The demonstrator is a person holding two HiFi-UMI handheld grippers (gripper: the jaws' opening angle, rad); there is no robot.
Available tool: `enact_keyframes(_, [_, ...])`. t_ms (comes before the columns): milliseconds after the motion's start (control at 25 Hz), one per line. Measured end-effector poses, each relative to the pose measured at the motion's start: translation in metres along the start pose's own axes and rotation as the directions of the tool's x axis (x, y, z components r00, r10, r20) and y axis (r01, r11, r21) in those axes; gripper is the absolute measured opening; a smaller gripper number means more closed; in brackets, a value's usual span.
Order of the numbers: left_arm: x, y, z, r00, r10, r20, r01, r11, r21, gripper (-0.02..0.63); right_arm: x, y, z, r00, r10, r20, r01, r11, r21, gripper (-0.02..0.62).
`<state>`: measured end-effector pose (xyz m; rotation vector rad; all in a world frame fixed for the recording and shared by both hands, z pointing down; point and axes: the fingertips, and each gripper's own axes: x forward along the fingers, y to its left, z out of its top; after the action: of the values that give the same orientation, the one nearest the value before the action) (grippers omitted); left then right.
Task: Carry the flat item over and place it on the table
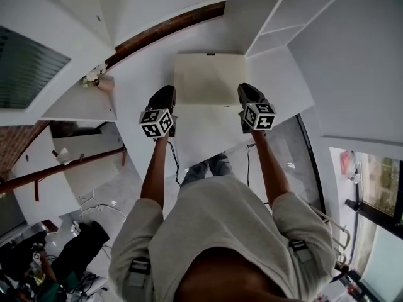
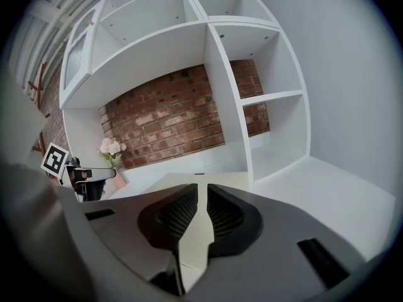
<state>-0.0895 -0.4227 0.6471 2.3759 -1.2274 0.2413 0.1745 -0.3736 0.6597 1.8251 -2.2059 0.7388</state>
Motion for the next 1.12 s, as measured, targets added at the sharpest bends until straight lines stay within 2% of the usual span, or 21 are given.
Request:
enact_keyframes(160, [-0.017,-0.002,-0.005,1.000,0.012,0.021,-0.013,1.000,0.005,0.021,-0.011,0.007,0.003,1.000,0.006,0.025,-0.006,1.000,-0.004,0.046])
enact_keyframes(440, [-0.038,-0.024,-0.001,0.999,-0.029,0.046,0.028,0.999,0.027,0.017,-0.034,0.022,0.020,0.996,0.048,0.076,-0.044,0.998,-0.051,0.026])
enact_keyframes(720, [-0.046,-0.043,0.033,0.993,-0.070,0.091,0.060,0.993,0.106,0.017,-0.061,0.044,0.052,0.981,0.103,0.165,-0.082,0.988,-0.130,0.026])
enact_keyframes(1120, [-0.048,-0.058,0.089,0.974,-0.113,0.194,0.087,0.987,0.135,0.017,-0.076,0.046,0.097,0.962,0.077,0.262,-0.033,0.985,-0.167,0.026])
